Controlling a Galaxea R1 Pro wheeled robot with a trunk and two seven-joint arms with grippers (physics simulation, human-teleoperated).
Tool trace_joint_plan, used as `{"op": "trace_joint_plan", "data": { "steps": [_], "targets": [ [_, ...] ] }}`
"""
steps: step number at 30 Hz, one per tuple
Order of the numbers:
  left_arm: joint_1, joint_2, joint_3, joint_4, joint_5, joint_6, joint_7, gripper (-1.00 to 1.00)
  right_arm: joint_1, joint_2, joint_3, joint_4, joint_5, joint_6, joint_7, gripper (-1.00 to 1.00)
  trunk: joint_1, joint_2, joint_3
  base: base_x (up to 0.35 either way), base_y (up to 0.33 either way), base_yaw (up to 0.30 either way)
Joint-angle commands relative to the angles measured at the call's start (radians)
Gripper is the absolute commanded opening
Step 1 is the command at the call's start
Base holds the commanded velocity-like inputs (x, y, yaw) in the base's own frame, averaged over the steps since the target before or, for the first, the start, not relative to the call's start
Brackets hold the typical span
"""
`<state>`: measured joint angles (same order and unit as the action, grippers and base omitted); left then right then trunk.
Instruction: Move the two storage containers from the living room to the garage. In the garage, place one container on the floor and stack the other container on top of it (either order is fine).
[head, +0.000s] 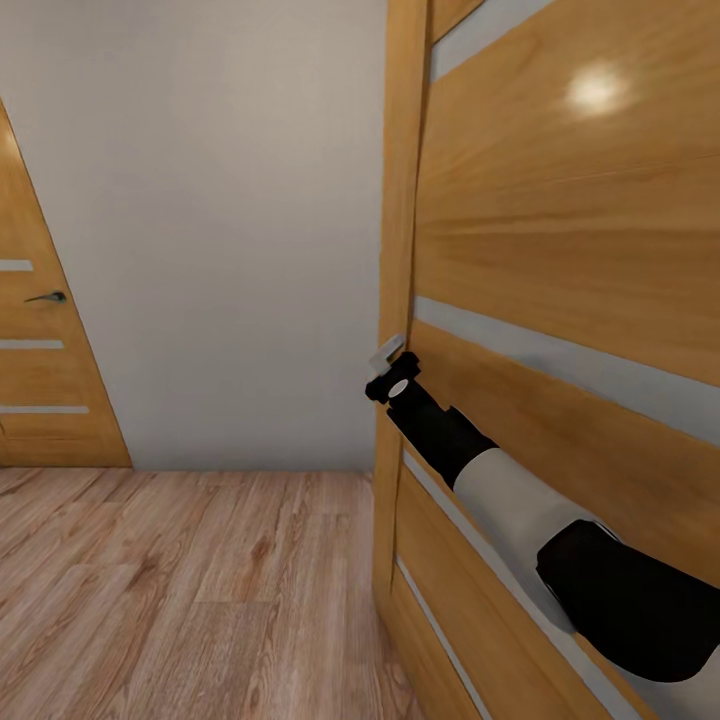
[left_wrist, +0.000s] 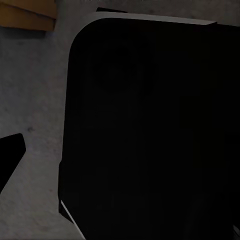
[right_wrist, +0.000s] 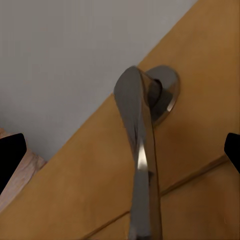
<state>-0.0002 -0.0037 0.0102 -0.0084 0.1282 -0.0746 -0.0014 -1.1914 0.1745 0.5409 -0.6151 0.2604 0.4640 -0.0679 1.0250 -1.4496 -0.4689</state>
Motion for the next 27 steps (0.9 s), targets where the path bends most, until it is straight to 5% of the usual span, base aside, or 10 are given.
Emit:
{"op": "trace_joint_plan", "data": {
  "steps": [1, 15, 27],
  "targets": [
    [0.0, 0.0, 0.001, -0.001, 0.008, -0.002, 0.0, 1.0, -0.001, 0.0, 0.0, 0.003, 0.01, 0.008, -0.004, 1.0, 0.0, 0.0, -0.001, 0.003, 0.0, 0.0],
    [0.0, -0.001, 0.001, -0.001, 0.008, -0.002, 0.0, 1.0, -0.003, 0.0, -0.046, 0.09, 0.007, 0.071, -0.012, 1.0, 0.0, 0.0, -0.001, 0.0, 0.0, 0.0],
    [0.0, -0.001, 0.001, -0.001, 0.008, -0.002, 0.0, 1.0, -0.072, 0.0, -0.071, 0.281, 0.005, -0.019, -0.013, 1.0, 0.0, 0.0, -0.001, 0.0, 0.0, 0.0]
  ]
}}
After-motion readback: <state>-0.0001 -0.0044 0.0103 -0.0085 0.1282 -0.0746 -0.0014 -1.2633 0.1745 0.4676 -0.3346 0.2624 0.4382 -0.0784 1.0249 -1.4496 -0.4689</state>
